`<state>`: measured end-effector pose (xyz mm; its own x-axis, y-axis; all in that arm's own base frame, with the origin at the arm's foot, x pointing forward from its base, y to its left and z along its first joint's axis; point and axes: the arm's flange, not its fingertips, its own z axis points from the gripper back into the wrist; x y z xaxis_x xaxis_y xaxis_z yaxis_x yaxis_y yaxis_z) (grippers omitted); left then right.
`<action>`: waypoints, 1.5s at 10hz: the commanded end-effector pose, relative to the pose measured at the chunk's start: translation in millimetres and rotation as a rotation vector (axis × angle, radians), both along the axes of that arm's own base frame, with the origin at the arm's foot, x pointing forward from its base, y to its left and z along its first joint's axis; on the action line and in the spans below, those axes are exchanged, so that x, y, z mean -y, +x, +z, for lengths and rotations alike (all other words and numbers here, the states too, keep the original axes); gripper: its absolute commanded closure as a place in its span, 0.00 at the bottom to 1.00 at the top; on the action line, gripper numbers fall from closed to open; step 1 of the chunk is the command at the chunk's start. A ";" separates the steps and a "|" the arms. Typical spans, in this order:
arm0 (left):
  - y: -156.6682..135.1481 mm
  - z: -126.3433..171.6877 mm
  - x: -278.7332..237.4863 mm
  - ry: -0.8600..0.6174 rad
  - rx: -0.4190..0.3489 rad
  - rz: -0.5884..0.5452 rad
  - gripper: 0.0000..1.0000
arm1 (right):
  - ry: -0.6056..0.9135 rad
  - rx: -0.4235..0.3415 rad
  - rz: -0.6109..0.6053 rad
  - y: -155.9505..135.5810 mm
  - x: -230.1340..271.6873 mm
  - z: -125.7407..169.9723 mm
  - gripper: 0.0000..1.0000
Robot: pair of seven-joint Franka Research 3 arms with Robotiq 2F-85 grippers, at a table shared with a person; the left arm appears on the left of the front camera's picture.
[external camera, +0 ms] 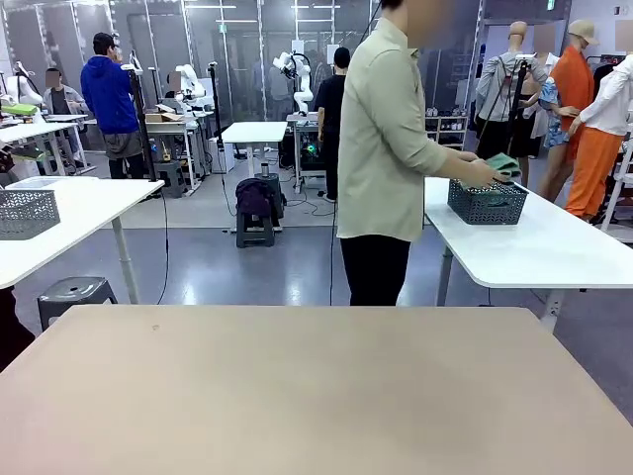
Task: Fold the towels and place them in the basket.
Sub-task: Stack the folded Towel with hook on the right side of the table.
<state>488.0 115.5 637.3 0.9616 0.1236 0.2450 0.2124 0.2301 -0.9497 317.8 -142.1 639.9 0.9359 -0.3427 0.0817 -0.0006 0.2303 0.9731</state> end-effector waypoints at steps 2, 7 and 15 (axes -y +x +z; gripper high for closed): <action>-3.7 -2.5 -14.4 -0.024 -0.027 -0.026 0.30 | 0.080 -0.049 0.116 6.4 12.3 1.9 0.26; 2.5 -16.7 -80.4 -0.134 -0.064 -0.069 0.30 | 0.147 -0.046 0.180 20.5 65.1 7.8 0.26; 1.1 6.5 -122.8 -0.205 -0.011 -0.086 0.30 | 0.232 0.026 0.210 19.9 84.6 -9.4 0.26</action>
